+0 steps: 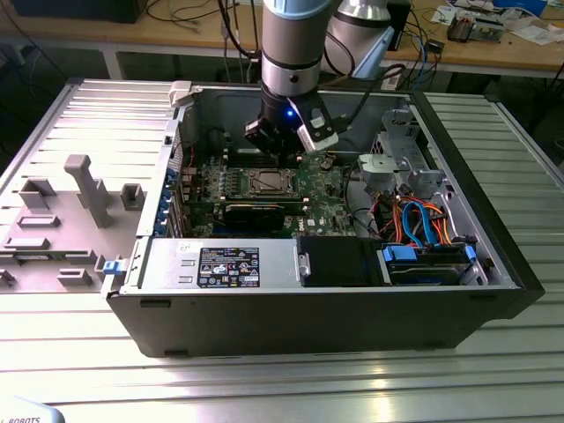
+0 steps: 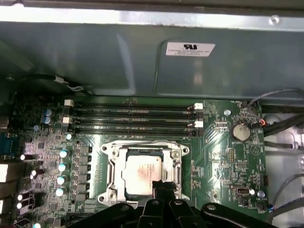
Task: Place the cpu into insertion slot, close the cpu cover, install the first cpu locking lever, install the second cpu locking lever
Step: 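Install the second cpu locking lever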
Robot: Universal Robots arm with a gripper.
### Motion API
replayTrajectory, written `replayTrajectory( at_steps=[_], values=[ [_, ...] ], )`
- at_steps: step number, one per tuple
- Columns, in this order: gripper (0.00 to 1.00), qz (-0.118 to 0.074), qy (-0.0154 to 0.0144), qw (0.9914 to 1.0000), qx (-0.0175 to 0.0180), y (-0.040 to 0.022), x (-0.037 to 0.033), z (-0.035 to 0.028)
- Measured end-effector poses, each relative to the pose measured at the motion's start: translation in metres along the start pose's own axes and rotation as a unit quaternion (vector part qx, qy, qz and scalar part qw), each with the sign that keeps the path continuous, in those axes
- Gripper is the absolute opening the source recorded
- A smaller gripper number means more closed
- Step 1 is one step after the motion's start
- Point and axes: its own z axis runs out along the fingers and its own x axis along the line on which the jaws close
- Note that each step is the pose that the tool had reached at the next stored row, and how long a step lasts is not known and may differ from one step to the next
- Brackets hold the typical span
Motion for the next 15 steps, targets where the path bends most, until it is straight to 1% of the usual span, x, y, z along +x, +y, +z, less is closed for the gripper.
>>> replayTrajectory(
  at_steps=[3, 6, 13, 15],
  values=[
    [0.11, 0.000, 0.0000, 1.00000, -0.0013, -0.0074, 0.0003, -0.0013],
    [0.11, 0.000, 0.0000, 1.00000, -0.0018, -0.0122, 0.0004, -0.0021],
    [0.11, 0.000, 0.0001, 1.00000, -0.0018, -0.0130, 0.0004, -0.0022],
    [0.11, 0.000, 0.0015, 1.00000, -0.0018, -0.0145, 0.0004, -0.0025]
  ],
)
